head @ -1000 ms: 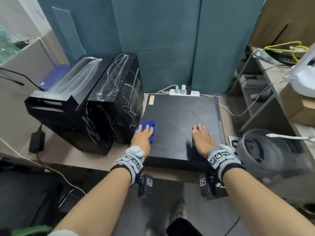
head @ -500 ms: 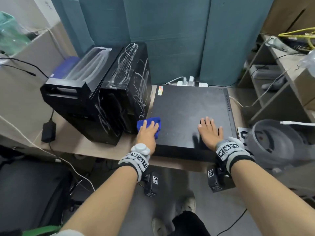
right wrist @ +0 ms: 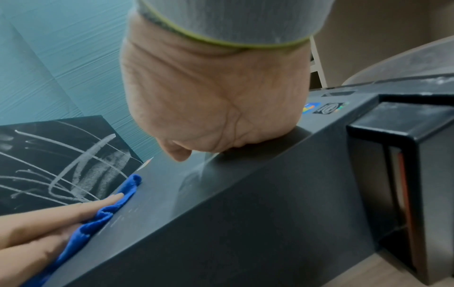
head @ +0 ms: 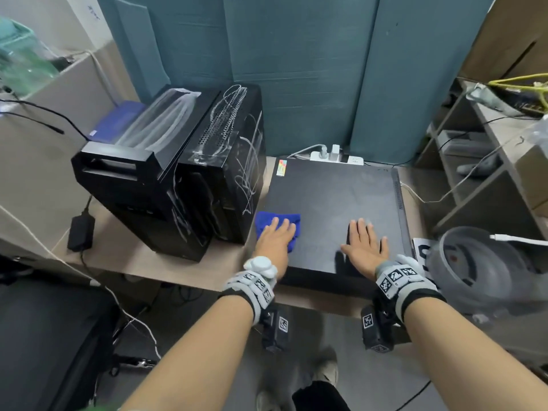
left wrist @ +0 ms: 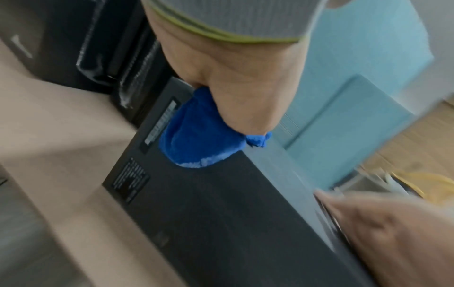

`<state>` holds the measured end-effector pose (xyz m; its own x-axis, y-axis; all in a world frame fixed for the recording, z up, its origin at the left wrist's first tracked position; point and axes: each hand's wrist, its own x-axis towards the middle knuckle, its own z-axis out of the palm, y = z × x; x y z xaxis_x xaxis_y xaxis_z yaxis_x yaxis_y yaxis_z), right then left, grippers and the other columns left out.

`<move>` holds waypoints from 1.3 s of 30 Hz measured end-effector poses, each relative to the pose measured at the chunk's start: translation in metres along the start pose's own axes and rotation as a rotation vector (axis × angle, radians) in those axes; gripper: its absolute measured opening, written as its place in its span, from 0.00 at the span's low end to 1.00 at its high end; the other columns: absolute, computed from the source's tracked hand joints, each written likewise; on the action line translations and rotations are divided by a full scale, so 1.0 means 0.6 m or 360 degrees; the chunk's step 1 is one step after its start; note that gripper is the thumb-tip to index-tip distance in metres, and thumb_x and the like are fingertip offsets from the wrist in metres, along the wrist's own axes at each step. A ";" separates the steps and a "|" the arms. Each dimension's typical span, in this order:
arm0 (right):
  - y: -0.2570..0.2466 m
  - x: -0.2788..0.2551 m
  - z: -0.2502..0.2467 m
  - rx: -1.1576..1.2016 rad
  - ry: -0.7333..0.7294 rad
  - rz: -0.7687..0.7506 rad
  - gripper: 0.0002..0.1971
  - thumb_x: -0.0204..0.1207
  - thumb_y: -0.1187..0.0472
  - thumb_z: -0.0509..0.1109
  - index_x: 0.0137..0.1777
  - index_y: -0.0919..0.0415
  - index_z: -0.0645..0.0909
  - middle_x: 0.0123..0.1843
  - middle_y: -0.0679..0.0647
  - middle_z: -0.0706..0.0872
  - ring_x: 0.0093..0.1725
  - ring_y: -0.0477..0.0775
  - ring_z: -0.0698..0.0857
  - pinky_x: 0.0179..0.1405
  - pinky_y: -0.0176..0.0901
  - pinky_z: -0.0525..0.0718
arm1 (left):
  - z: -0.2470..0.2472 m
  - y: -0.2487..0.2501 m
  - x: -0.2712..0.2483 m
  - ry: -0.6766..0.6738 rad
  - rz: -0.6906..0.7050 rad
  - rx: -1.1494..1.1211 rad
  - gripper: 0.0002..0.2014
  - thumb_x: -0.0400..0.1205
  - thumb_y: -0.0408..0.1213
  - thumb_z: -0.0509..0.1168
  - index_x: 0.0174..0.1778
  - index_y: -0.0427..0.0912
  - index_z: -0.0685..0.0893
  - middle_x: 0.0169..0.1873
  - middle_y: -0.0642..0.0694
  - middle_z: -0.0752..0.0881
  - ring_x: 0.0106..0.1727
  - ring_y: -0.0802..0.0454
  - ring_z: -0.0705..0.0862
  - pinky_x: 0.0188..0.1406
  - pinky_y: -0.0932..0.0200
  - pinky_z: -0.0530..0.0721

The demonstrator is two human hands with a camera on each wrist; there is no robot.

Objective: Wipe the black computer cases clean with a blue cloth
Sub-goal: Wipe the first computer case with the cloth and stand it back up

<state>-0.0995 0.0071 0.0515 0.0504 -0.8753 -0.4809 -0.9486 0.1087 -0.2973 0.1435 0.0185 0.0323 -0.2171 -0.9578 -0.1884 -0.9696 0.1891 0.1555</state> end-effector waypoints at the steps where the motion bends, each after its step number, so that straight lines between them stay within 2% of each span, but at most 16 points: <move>1: 0.000 0.000 -0.002 -0.0001 -0.0005 -0.0009 0.38 0.88 0.48 0.53 0.90 0.50 0.35 0.90 0.48 0.30 0.88 0.50 0.29 0.86 0.62 0.31 | -0.013 -0.013 0.014 -0.0008 -0.0070 -0.0004 0.42 0.77 0.28 0.69 0.87 0.43 0.58 0.87 0.45 0.57 0.88 0.37 0.51 0.85 0.44 0.56; 5: 0.006 0.002 -0.005 -0.0040 -0.0023 -0.0007 0.42 0.86 0.48 0.57 0.90 0.51 0.33 0.90 0.49 0.28 0.88 0.51 0.29 0.86 0.63 0.32 | -0.044 -0.025 0.058 0.0041 -0.0323 -0.0137 0.38 0.80 0.25 0.62 0.87 0.43 0.57 0.88 0.44 0.55 0.88 0.35 0.48 0.86 0.44 0.56; 7: 0.003 0.003 -0.004 -0.0045 -0.0038 0.0004 0.44 0.84 0.49 0.59 0.90 0.51 0.33 0.90 0.49 0.29 0.88 0.51 0.29 0.86 0.63 0.32 | -0.044 -0.003 0.070 0.0068 -0.0335 -0.0131 0.37 0.80 0.26 0.62 0.86 0.42 0.58 0.87 0.43 0.56 0.88 0.35 0.48 0.86 0.43 0.55; 11: -0.005 0.007 0.004 -0.0061 -0.0001 0.0032 0.46 0.80 0.52 0.59 0.90 0.50 0.34 0.90 0.48 0.30 0.88 0.51 0.30 0.86 0.63 0.32 | -0.016 0.094 0.069 -0.0009 0.0223 -0.0130 0.36 0.80 0.27 0.62 0.87 0.43 0.62 0.88 0.43 0.58 0.85 0.38 0.62 0.82 0.50 0.60; 13: -0.001 0.006 0.004 -0.0045 0.0022 0.0032 0.45 0.80 0.54 0.59 0.90 0.49 0.35 0.90 0.46 0.32 0.89 0.50 0.32 0.86 0.62 0.33 | -0.003 0.120 0.062 -0.0038 0.0474 -0.0094 0.36 0.81 0.27 0.62 0.87 0.43 0.62 0.88 0.43 0.58 0.86 0.37 0.59 0.85 0.50 0.56; 15: 0.011 0.005 -0.006 -0.0060 0.0090 -0.0014 0.43 0.80 0.56 0.59 0.91 0.46 0.40 0.92 0.45 0.37 0.90 0.49 0.38 0.87 0.59 0.39 | -0.007 0.101 0.069 -0.0093 0.0571 0.0016 0.36 0.82 0.27 0.63 0.87 0.44 0.60 0.88 0.44 0.58 0.88 0.37 0.53 0.85 0.47 0.54; 17: 0.031 0.009 -0.027 -0.0058 0.0226 -0.0092 0.39 0.80 0.56 0.60 0.90 0.43 0.50 0.92 0.46 0.48 0.89 0.53 0.50 0.87 0.56 0.49 | -0.025 0.057 0.087 -0.0092 0.0414 0.0071 0.37 0.81 0.29 0.64 0.87 0.48 0.60 0.88 0.44 0.56 0.88 0.35 0.50 0.85 0.44 0.55; 19: 0.054 0.015 -0.053 -0.0049 0.0326 -0.0083 0.36 0.82 0.56 0.61 0.89 0.45 0.55 0.91 0.49 0.53 0.88 0.56 0.56 0.86 0.54 0.53 | -0.044 0.011 0.106 -0.0062 0.0075 0.0021 0.43 0.77 0.30 0.67 0.87 0.55 0.59 0.88 0.40 0.50 0.88 0.34 0.46 0.84 0.42 0.52; 21: 0.082 0.031 -0.075 -0.0064 0.0350 -0.0011 0.34 0.84 0.56 0.60 0.89 0.50 0.54 0.91 0.52 0.51 0.88 0.57 0.55 0.86 0.53 0.52 | -0.051 -0.011 0.119 -0.0081 -0.0153 -0.0063 0.46 0.74 0.29 0.68 0.87 0.59 0.58 0.88 0.35 0.44 0.88 0.33 0.41 0.85 0.41 0.45; 23: 0.108 0.054 -0.093 -0.0039 0.0299 0.0009 0.34 0.86 0.57 0.58 0.90 0.52 0.52 0.92 0.53 0.47 0.90 0.57 0.50 0.87 0.55 0.48 | -0.052 0.004 0.128 -0.0081 -0.0237 -0.0077 0.45 0.76 0.29 0.66 0.87 0.58 0.57 0.88 0.34 0.44 0.88 0.32 0.39 0.85 0.40 0.43; 25: 0.122 0.081 -0.102 -0.0019 0.0233 0.0002 0.34 0.87 0.56 0.56 0.90 0.52 0.48 0.92 0.54 0.42 0.90 0.55 0.43 0.88 0.57 0.42 | -0.043 0.053 0.127 -0.0064 -0.0104 -0.0044 0.40 0.80 0.31 0.63 0.87 0.56 0.57 0.88 0.37 0.47 0.88 0.32 0.42 0.85 0.39 0.43; 28: 0.110 0.123 -0.114 -0.0039 0.0241 0.0008 0.35 0.88 0.54 0.56 0.91 0.52 0.45 0.92 0.53 0.40 0.90 0.54 0.39 0.88 0.60 0.41 | -0.012 0.152 0.102 -0.0131 0.0459 -0.0024 0.37 0.82 0.31 0.61 0.88 0.57 0.59 0.89 0.40 0.50 0.88 0.33 0.43 0.86 0.39 0.43; 31: 0.090 0.151 -0.124 -0.0097 0.0211 0.0053 0.36 0.88 0.50 0.54 0.91 0.51 0.41 0.92 0.50 0.36 0.90 0.50 0.37 0.86 0.62 0.37 | -0.005 0.160 0.098 -0.0238 0.0711 0.0018 0.39 0.81 0.29 0.61 0.87 0.59 0.58 0.89 0.44 0.49 0.88 0.36 0.42 0.86 0.40 0.43; 33: 0.092 0.154 -0.123 -0.0154 0.0194 0.0039 0.36 0.89 0.49 0.52 0.91 0.51 0.38 0.91 0.49 0.34 0.89 0.49 0.35 0.86 0.63 0.35 | -0.019 0.107 0.118 -0.0184 0.0537 0.0032 0.39 0.82 0.29 0.61 0.88 0.60 0.57 0.89 0.45 0.49 0.88 0.35 0.42 0.85 0.39 0.43; 36: 0.103 0.156 -0.121 -0.0161 0.0166 0.0026 0.36 0.89 0.48 0.50 0.91 0.51 0.36 0.91 0.49 0.32 0.89 0.50 0.33 0.86 0.63 0.36 | -0.050 0.022 0.166 -0.0090 0.0047 -0.0026 0.41 0.81 0.30 0.62 0.88 0.62 0.56 0.89 0.39 0.45 0.88 0.32 0.40 0.85 0.38 0.43; 39: 0.097 0.159 -0.120 -0.0139 0.0135 0.0020 0.36 0.89 0.48 0.50 0.90 0.51 0.35 0.91 0.50 0.31 0.89 0.50 0.32 0.87 0.63 0.37 | -0.064 0.007 0.192 -0.0120 -0.0188 -0.0037 0.42 0.80 0.31 0.63 0.88 0.61 0.55 0.89 0.38 0.44 0.87 0.30 0.40 0.85 0.37 0.42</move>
<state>-0.1723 -0.1038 0.0477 0.0150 -0.9113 -0.4115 -0.9728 0.0818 -0.2167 0.1188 -0.0995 0.0484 -0.1102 -0.9539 -0.2791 -0.9862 0.0701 0.1498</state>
